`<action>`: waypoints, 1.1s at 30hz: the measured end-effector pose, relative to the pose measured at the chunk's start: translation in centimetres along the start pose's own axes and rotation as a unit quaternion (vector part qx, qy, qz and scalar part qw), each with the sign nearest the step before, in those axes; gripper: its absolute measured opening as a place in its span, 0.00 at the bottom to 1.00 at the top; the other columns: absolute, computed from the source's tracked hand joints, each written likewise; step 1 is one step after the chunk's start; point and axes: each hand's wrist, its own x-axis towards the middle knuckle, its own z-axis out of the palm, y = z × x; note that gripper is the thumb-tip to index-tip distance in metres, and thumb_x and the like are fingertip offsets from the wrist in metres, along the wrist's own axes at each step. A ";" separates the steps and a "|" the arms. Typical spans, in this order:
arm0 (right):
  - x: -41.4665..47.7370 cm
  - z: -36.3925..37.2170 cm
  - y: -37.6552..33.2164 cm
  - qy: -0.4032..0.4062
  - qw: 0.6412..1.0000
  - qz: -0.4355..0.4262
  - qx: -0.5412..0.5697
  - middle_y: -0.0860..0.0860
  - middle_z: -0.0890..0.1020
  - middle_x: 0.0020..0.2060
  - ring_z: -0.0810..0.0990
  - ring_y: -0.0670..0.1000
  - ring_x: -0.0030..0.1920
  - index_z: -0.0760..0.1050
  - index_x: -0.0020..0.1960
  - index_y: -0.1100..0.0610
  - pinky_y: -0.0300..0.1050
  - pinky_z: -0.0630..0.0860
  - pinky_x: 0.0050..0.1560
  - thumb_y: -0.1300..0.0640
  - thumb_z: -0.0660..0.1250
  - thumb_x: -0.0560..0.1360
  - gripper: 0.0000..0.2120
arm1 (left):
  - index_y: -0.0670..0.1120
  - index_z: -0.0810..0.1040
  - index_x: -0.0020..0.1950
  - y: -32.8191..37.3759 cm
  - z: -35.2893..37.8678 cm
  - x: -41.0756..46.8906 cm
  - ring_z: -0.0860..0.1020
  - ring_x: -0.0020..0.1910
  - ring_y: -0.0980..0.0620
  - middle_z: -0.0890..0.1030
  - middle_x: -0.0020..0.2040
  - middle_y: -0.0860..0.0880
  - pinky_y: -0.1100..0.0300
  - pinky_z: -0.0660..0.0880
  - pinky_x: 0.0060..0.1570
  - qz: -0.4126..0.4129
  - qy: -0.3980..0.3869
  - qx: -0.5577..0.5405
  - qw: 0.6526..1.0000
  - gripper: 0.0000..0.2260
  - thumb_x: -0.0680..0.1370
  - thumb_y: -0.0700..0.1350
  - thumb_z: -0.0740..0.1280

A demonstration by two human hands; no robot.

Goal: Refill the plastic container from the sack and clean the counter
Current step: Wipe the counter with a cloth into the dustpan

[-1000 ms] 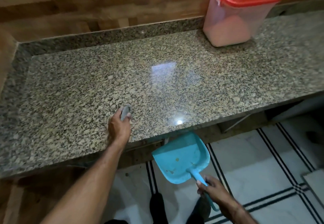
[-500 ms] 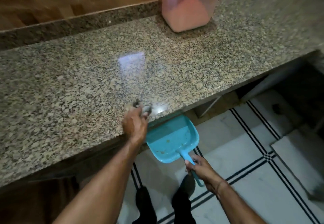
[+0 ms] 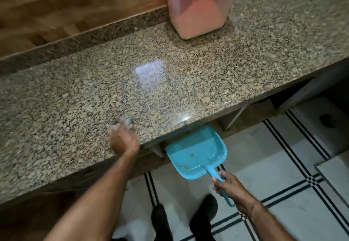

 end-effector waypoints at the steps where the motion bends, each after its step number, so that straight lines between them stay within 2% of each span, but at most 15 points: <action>1: 0.2 -0.8 0.1 0.001 1.000 0.001 0.005 0.55 0.79 0.36 0.77 0.46 0.33 0.74 0.48 0.61 0.38 0.75 0.37 0.60 0.67 0.81 0.05 | 0.52 0.77 0.61 2.5 1.2 -1.1 0.78 0.39 0.49 0.79 0.51 0.47 0.60 0.72 0.27 0.031 -0.008 -0.033 0.999 0.09 0.83 0.51 0.65; 4: 0.8 -3.0 0.3 0.002 1.000 0.002 0.009 0.55 0.80 0.37 0.77 0.48 0.35 0.75 0.50 0.62 0.42 0.74 0.39 0.59 0.67 0.81 0.05 | 0.52 0.79 0.60 8.3 5.0 -4.2 0.75 0.38 0.58 0.78 0.49 0.53 0.70 0.67 0.26 0.154 -0.064 -0.056 0.984 0.11 0.84 0.55 0.61; 6: 1.0 -4.0 0.1 0.007 1.000 0.001 0.004 0.54 0.80 0.35 0.76 0.47 0.34 0.74 0.51 0.63 0.43 0.73 0.40 0.59 0.67 0.81 0.06 | 0.53 0.79 0.64 10.5 6.1 -5.6 0.75 0.41 0.58 0.79 0.50 0.52 0.70 0.65 0.29 0.181 -0.127 -0.067 0.973 0.13 0.83 0.55 0.62; 7: 1.0 -4.6 -0.1 0.010 1.000 -0.003 0.004 0.53 0.80 0.35 0.76 0.47 0.33 0.74 0.51 0.62 0.43 0.73 0.39 0.59 0.67 0.81 0.06 | 0.53 0.79 0.66 11.3 6.2 -5.9 0.76 0.41 0.58 0.79 0.49 0.52 0.71 0.65 0.28 0.180 -0.135 -0.087 0.970 0.14 0.83 0.55 0.62; 10: 0.8 -5.9 -1.0 0.023 1.000 -0.013 0.015 0.52 0.79 0.33 0.77 0.47 0.34 0.75 0.52 0.63 0.41 0.73 0.38 0.60 0.67 0.81 0.06 | 0.47 0.79 0.64 11.0 5.0 -4.7 0.73 0.35 0.60 0.77 0.43 0.54 0.69 0.66 0.23 0.077 -0.080 -0.135 0.985 0.14 0.84 0.53 0.62; 13: 0.4 -6.9 -1.6 0.027 0.999 -0.027 0.029 0.51 0.80 0.33 0.78 0.48 0.36 0.76 0.52 0.62 0.42 0.74 0.40 0.59 0.67 0.81 0.06 | 0.43 0.76 0.64 7.7 3.1 -2.5 0.72 0.34 0.56 0.73 0.41 0.51 0.63 0.68 0.28 -0.040 -0.016 -0.123 0.991 0.14 0.84 0.50 0.63; 15: 0.2 -7.3 -1.4 0.027 0.999 -0.030 0.036 0.51 0.80 0.34 0.77 0.46 0.34 0.75 0.50 0.59 0.40 0.74 0.40 0.58 0.66 0.81 0.04 | 0.43 0.76 0.67 6.4 2.4 -2.2 0.73 0.38 0.51 0.73 0.46 0.47 0.56 0.74 0.36 -0.054 -0.005 -0.064 0.996 0.15 0.84 0.48 0.64; 18: 0.0 -7.7 -0.7 0.024 0.998 -0.024 0.047 0.50 0.80 0.34 0.77 0.45 0.33 0.74 0.48 0.58 0.40 0.73 0.39 0.57 0.66 0.82 0.05 | 0.43 0.76 0.66 8.1 4.1 -3.7 0.73 0.39 0.50 0.75 0.50 0.43 0.53 0.76 0.37 -0.050 0.007 -0.021 0.998 0.14 0.82 0.48 0.65; 20: 0.1 -7.7 -0.2 0.025 0.998 -0.019 0.056 0.50 0.79 0.33 0.76 0.46 0.34 0.74 0.47 0.58 0.41 0.72 0.39 0.58 0.66 0.82 0.06 | 0.45 0.74 0.62 11.3 5.7 -6.3 0.76 0.40 0.50 0.77 0.51 0.45 0.52 0.80 0.38 -0.006 -0.010 -0.056 0.998 0.14 0.83 0.53 0.63; 23: 0.3 -7.5 -0.1 0.031 0.997 -0.015 0.067 0.49 0.79 0.32 0.76 0.50 0.37 0.73 0.45 0.56 0.41 0.70 0.37 0.58 0.66 0.82 0.07 | 0.53 0.76 0.61 16.0 8.2 -9.7 0.78 0.43 0.52 0.78 0.49 0.51 0.60 0.77 0.37 0.155 -0.065 -0.098 0.981 0.11 0.83 0.55 0.62; 25: 0.8 -7.5 -0.4 0.034 0.997 -0.012 0.062 0.48 0.79 0.31 0.76 0.52 0.38 0.72 0.44 0.55 0.43 0.71 0.39 0.58 0.66 0.82 0.08 | 0.56 0.79 0.57 17.5 9.5 -9.7 0.79 0.45 0.48 0.78 0.49 0.52 0.53 0.81 0.42 0.191 -0.136 -0.117 0.965 0.10 0.81 0.58 0.63; 26: 1.1 -7.6 -0.7 0.036 0.998 -0.009 0.059 0.48 0.79 0.31 0.77 0.52 0.39 0.73 0.44 0.55 0.44 0.71 0.42 0.58 0.66 0.82 0.08 | 0.56 0.79 0.53 17.9 9.5 -9.0 0.81 0.44 0.47 0.80 0.48 0.51 0.51 0.82 0.41 0.182 -0.158 -0.147 0.959 0.10 0.80 0.60 0.63; 28: 1.2 -8.0 -1.3 0.041 0.998 -0.005 0.057 0.50 0.80 0.33 0.76 0.51 0.39 0.74 0.46 0.57 0.47 0.71 0.45 0.57 0.66 0.82 0.06 | 0.52 0.80 0.51 17.0 9.1 -6.3 0.81 0.40 0.49 0.83 0.46 0.48 0.57 0.79 0.35 0.144 -0.142 -0.190 0.961 0.10 0.81 0.56 0.64; 31: 1.0 -8.7 -2.2 0.060 0.997 -0.006 0.055 0.52 0.80 0.34 0.75 0.51 0.38 0.73 0.49 0.59 0.48 0.71 0.46 0.58 0.66 0.82 0.05 | 0.45 0.81 0.57 13.6 6.9 -1.1 0.76 0.36 0.54 0.82 0.49 0.46 0.63 0.71 0.28 0.041 -0.056 -0.168 0.983 0.12 0.82 0.52 0.65; 33: 1.0 -8.9 -2.7 0.074 0.996 -0.003 0.054 0.52 0.80 0.34 0.76 0.51 0.38 0.74 0.49 0.59 0.47 0.71 0.45 0.59 0.66 0.82 0.04 | 0.45 0.80 0.60 12.2 5.9 1.2 0.75 0.38 0.52 0.80 0.51 0.46 0.62 0.67 0.30 -0.008 -0.022 -0.120 0.992 0.12 0.83 0.51 0.64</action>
